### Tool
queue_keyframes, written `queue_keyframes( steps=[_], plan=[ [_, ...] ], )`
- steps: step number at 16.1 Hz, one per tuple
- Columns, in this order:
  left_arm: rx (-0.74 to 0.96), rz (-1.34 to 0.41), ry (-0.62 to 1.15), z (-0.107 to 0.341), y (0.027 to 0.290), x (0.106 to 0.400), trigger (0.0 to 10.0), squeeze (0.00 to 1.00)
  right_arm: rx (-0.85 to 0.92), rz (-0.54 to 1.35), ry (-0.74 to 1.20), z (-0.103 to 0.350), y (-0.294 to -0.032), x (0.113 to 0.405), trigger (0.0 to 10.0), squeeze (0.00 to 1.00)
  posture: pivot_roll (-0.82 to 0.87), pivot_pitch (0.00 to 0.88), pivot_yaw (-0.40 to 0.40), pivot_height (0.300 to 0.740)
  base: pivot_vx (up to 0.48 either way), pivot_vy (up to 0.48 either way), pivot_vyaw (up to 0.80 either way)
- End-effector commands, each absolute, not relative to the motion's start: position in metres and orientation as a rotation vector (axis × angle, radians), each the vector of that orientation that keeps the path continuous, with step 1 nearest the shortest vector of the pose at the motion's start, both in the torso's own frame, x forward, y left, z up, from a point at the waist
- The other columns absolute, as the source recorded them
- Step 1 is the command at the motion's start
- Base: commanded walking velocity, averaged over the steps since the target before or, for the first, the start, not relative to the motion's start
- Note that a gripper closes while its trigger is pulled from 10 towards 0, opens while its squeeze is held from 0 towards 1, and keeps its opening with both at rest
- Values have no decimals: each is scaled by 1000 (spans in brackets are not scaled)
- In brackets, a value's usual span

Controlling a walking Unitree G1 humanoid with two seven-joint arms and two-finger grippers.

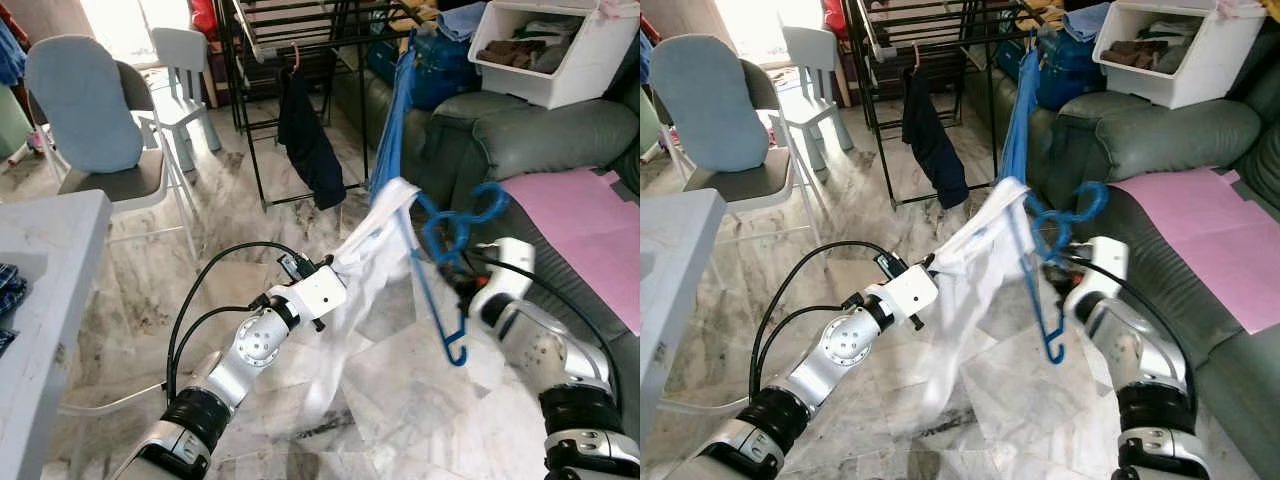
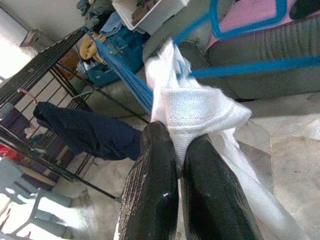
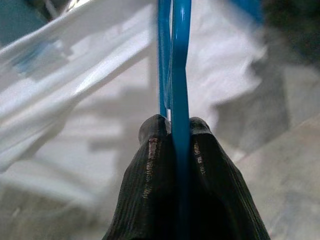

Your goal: Hang hanger

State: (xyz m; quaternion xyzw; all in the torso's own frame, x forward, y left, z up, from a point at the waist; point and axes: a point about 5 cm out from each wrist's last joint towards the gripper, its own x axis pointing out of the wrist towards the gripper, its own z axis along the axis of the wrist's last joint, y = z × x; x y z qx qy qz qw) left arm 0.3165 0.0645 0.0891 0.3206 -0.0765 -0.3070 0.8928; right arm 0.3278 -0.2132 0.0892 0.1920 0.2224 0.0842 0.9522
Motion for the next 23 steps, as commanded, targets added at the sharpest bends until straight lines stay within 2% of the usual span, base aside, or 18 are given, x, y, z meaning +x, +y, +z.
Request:
queue_keyframes(
  steps=[1,2,3,5,9,11,13,14,15,16,18,19,20,21,23],
  plan=[
    [652,-653,-207,96,62,315,10000,0,402,27,405,92,-225,335,10000,0,-156,0,33,740,0,0,0],
    [638,-685,-223,97,58,312,10000,0,535,-97,318,101,-237,342,10000,0,-152,0,34,740,0,0,0],
    [631,-741,-226,94,54,305,10000,0,645,-123,190,120,-242,349,10000,0,-151,0,36,740,0,0,0],
    [636,-817,-216,87,50,297,10000,0,760,-78,75,144,-235,358,10000,0,-155,0,40,740,0,0,0],
    [614,-897,-202,84,47,289,10000,0,709,-106,-26,161,-234,371,10000,0,-150,0,40,740,0,0,0],
    [614,-953,-191,80,45,283,10000,0,673,-73,-70,176,-225,380,10000,0,-144,0,41,740,0,0,0],
    [610,-971,-183,78,45,280,10000,0,722,-44,-128,194,-217,388,10000,0,-143,0,39,740,0,0,0],
    [612,-980,-177,77,44,279,10000,0,664,1,-144,205,-210,393,10000,0,-141,0,36,740,0,0,0],
    [610,-986,-172,78,44,279,10000,0,474,8,-150,208,-207,395,10000,0,-142,0,35,740,0,0,0],
    [610,-990,-168,77,44,278,10000,0,354,5,-159,211,-206,396,10000,0,-142,0,35,740,0,0,0],
    [616,-1002,-161,76,42,278,10000,0,496,-73,-214,226,-211,398,10000,0,-146,0,34,740,0,0,0],
    [620,-1004,-160,76,41,278,10000,0,590,31,-212,229,-198,399,10000,0,-149,0,32,740,0,0,0],
    [622,-1005,-161,76,39,278,10000,0,506,141,-213,228,-180,397,10000,0,-150,0,31,740,0,0,0],
    [617,-1008,-164,77,36,278,10000,0,299,227,-231,223,-162,390,10000,0,-149,0,28,740,0,0,0],
    [608,-1009,-168,78,34,278,10000,0,155,251,-261,220,-155,385,10000,0,-149,0,28,740,0,0,0]
  ],
)
